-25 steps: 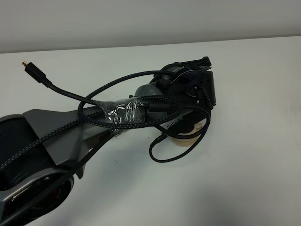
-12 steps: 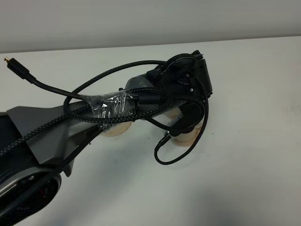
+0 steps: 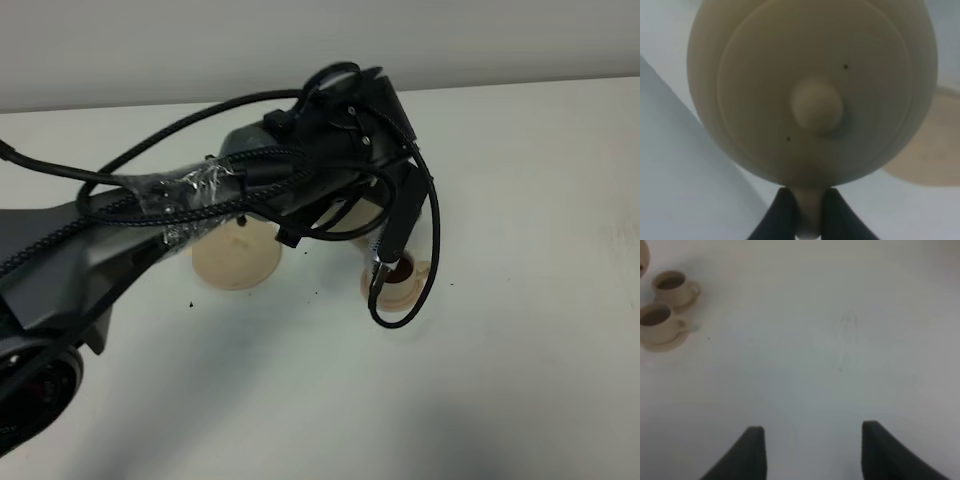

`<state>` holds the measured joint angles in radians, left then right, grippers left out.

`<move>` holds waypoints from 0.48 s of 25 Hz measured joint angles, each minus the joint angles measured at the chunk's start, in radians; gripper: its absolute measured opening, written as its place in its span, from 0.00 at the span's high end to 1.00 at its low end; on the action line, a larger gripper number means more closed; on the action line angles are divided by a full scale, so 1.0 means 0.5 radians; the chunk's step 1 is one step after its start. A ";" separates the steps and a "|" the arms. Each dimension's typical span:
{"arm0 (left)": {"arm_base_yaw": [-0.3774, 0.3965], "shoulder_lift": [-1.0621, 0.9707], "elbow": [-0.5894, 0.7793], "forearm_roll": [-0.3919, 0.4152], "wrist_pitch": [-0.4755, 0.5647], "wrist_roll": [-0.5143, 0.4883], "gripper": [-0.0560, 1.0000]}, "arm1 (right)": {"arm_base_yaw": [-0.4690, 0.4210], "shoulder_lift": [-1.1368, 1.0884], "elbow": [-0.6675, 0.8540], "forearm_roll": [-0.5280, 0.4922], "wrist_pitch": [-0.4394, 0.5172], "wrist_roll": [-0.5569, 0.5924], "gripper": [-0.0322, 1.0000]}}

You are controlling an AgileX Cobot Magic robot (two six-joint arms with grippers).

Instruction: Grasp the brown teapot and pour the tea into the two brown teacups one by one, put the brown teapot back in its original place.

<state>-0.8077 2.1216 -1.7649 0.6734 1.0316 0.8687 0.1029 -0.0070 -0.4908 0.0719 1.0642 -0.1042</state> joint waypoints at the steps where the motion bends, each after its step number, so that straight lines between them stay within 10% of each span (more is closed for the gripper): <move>1: 0.026 -0.024 0.000 -0.044 0.012 -0.090 0.80 | 0.000 0.000 0.000 0.000 0.000 0.000 0.53; 12: 0.224 -0.086 0.000 -0.173 0.315 -1.344 0.80 | 0.000 0.000 0.000 0.000 0.000 0.000 0.53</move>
<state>-0.6956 2.0787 -1.7649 0.5871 1.1892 0.1967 0.1029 -0.0070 -0.4908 0.0719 1.0642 -0.1042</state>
